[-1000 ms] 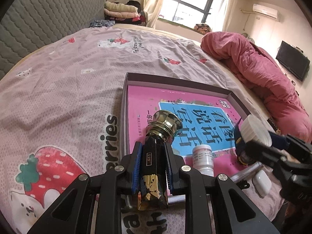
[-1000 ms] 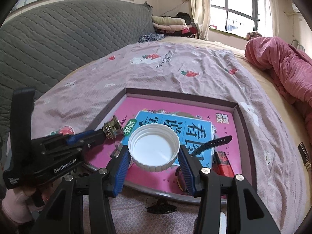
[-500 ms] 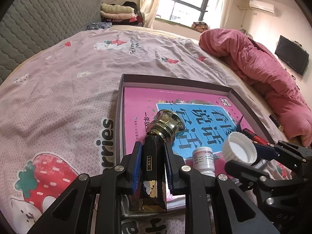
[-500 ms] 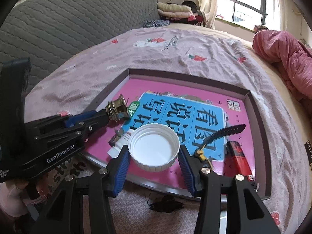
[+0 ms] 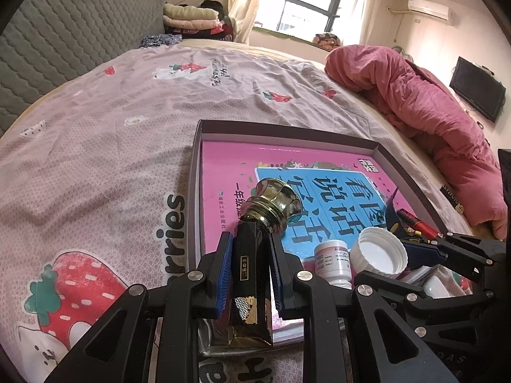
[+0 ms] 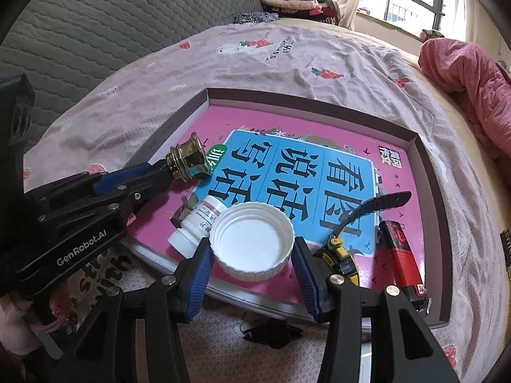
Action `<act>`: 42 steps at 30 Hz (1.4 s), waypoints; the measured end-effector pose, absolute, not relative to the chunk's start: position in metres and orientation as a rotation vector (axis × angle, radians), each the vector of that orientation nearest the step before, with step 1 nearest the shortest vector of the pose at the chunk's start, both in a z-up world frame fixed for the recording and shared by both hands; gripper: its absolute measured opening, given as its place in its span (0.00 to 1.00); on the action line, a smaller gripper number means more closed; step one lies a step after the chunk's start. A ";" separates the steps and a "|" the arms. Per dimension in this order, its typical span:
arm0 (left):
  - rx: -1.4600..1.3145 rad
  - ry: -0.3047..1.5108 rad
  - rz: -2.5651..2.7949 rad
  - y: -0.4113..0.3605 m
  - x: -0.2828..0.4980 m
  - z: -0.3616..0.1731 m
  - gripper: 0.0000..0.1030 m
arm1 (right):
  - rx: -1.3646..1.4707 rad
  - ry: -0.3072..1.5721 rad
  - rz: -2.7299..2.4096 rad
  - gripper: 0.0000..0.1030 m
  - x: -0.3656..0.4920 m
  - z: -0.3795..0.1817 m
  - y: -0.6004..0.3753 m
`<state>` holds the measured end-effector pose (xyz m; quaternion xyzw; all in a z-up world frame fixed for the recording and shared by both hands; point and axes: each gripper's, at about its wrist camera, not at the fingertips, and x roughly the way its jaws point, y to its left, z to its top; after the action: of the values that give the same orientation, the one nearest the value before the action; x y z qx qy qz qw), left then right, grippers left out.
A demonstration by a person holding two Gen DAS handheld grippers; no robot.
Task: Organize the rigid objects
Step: 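Lower the black-gold item beside the brass knob while the right tool lowers the cap into the box, then open the left tool to release the black-gold item while the right tool releases the cap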
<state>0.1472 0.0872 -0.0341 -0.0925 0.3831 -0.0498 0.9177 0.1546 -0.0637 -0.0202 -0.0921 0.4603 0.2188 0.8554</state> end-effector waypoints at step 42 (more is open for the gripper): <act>-0.235 0.810 -0.141 0.091 0.141 -0.030 0.37 | -0.033 0.891 0.386 0.50 0.117 0.022 -0.131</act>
<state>0.1411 0.0909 -0.0305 -0.1138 0.3926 -0.0683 0.9101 0.1175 -0.1314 0.0215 -0.0160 0.4282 0.1854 0.8843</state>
